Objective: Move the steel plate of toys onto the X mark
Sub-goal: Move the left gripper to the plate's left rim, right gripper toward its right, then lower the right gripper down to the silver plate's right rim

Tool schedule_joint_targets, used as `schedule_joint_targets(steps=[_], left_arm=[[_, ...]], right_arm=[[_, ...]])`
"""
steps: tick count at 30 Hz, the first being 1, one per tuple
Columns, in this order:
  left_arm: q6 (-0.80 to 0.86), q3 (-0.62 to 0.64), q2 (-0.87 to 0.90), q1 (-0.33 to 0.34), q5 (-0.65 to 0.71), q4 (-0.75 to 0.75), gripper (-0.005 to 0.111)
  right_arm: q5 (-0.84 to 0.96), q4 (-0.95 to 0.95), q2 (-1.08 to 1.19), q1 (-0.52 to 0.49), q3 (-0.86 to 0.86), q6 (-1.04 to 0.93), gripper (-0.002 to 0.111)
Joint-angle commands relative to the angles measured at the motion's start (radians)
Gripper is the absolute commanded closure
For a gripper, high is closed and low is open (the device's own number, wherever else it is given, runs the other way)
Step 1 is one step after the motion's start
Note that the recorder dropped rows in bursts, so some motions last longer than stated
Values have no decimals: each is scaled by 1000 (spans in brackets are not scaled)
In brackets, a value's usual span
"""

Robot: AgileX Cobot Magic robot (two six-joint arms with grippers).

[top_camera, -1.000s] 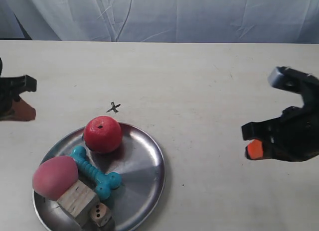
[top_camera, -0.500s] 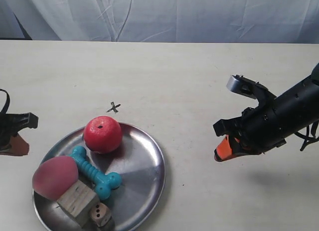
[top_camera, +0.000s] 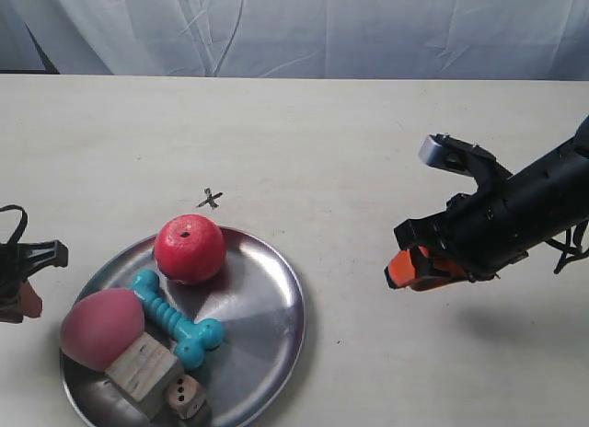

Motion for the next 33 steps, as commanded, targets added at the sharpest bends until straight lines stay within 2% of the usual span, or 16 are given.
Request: schedule_joint_targets(steps=[1, 17, 22, 33], left_arm=[[2, 2, 1, 0, -1, -24, 87], [40, 38, 29, 0, -26, -112, 87], [103, 47, 78, 0, -36, -195, 87], [219, 47, 81, 0, -24, -300, 87]], right_arm=[[10, 8, 3, -2, -7, -12, 66], [10, 45, 87, -2, -7, -38, 66], [49, 136, 111, -2, -7, -126, 66], [29, 141, 144, 16, -7, -127, 66]])
